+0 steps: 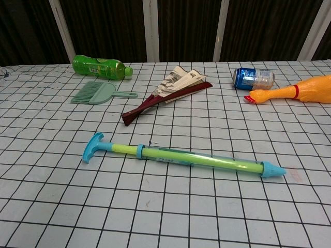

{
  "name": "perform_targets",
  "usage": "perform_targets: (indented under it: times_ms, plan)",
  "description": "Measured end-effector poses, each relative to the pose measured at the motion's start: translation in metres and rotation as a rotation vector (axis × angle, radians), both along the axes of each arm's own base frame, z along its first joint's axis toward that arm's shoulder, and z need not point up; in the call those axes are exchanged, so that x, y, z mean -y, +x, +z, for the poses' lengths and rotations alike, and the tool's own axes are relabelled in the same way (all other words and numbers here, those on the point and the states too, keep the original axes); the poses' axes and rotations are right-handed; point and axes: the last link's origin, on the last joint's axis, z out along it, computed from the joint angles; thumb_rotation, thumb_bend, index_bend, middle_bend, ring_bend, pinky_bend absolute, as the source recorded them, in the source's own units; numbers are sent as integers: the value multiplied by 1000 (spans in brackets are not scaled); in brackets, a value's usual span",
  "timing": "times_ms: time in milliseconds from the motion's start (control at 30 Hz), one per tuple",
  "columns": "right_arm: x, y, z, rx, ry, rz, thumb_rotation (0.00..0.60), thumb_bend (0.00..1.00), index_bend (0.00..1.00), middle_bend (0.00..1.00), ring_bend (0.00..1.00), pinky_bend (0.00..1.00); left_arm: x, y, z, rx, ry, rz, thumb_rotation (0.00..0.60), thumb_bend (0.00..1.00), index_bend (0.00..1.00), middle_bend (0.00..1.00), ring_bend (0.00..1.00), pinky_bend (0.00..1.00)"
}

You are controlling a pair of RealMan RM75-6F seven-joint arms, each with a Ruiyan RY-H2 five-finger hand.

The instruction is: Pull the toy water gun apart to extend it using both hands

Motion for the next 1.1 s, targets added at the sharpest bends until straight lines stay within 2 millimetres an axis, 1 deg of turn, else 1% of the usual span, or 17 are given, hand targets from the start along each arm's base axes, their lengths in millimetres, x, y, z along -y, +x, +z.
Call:
perform_targets:
  times_ms: [800,933,1033,1100]
  plan:
    - [0,-2,0,-18,8,-13,600,264,0,0,0,0,-1,-1,-4,-10,-39,37,600,1,0,0,0,0]
    - [0,-1,1,-8,8,-10,600,264,0,0,0,0,1,0,-4,-20,-46,39,600,21,0,0,0,0]
    - [-1,-1,-1,-11,16,-9,600,264,0,0,0,0,0,0,-4,-19,-53,46,600,56,3,0,0,4]
    - [-1,0,-2,-13,22,-5,600,264,0,0,0,0,-2,1,-4,-18,-56,47,600,87,27,0,0,15]
